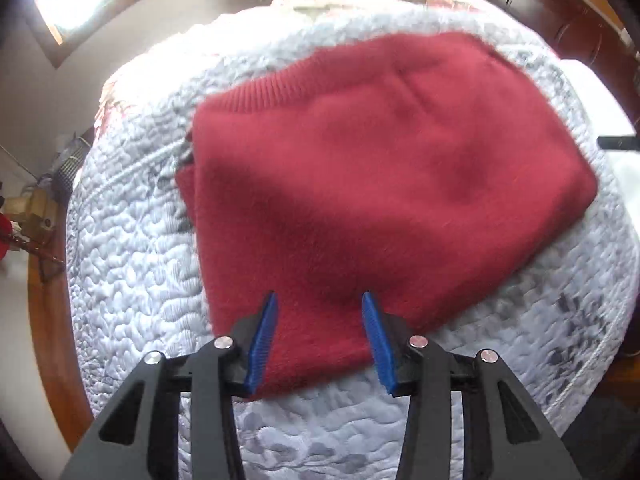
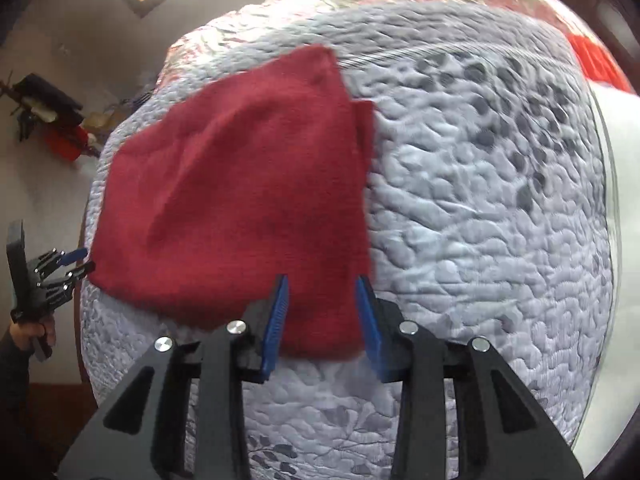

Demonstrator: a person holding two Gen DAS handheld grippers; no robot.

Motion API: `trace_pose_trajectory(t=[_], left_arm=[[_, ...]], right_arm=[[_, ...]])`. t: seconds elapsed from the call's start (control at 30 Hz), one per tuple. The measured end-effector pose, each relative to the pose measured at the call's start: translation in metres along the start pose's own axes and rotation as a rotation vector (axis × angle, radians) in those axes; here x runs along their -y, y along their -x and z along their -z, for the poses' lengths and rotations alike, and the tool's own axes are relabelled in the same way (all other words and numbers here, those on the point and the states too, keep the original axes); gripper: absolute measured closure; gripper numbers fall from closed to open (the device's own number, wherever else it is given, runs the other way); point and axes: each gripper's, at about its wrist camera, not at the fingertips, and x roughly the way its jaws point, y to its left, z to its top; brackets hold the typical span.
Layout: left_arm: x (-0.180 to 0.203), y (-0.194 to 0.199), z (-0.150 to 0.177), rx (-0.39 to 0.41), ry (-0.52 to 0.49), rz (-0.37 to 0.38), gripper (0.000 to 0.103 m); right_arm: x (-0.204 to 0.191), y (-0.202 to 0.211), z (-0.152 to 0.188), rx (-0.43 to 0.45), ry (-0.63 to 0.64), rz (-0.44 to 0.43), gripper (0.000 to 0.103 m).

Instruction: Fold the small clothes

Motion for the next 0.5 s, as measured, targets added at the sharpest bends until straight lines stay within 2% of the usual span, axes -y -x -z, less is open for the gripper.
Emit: trace_pose_trajectory(t=[0.1, 0.13, 0.17, 0.27, 0.33, 0.43, 0.5], left_arm=[[0.012, 0.009, -0.017, 0.101, 0.053, 0.124, 0.051], [0.015, 0.004, -0.02, 0.125, 0.056, 0.124, 0.046], [0.016, -0.006, -0.023, 0.123, 0.063, 0.112, 0.045], [0.006, -0.051, -0.02, 0.024, 0.126, 0.069, 0.045], [-0.016, -0.078, -0.012, -0.043, 0.178, 0.038, 0.048], [-0.03, -0.08, -0.009, -0.05, 0.237, 0.082, 0.051], [-0.038, -0.065, -0.013, -0.037, 0.26, 0.112, 0.051]], right_arm=[[-0.054, -0.024, 0.002, -0.019, 0.102, -0.075, 0.069], [-0.069, -0.037, 0.002, -0.018, 0.137, -0.077, 0.069], [-0.081, -0.054, 0.001, -0.025, 0.165, -0.072, 0.069], [-0.097, -0.095, 0.008, -0.067, 0.231, -0.016, 0.069], [-0.093, -0.116, 0.012, -0.079, 0.263, 0.038, 0.07], [-0.098, -0.117, 0.014, -0.078, 0.274, 0.054, 0.069], [-0.112, -0.099, 0.011, -0.028, 0.276, 0.039, 0.067]])
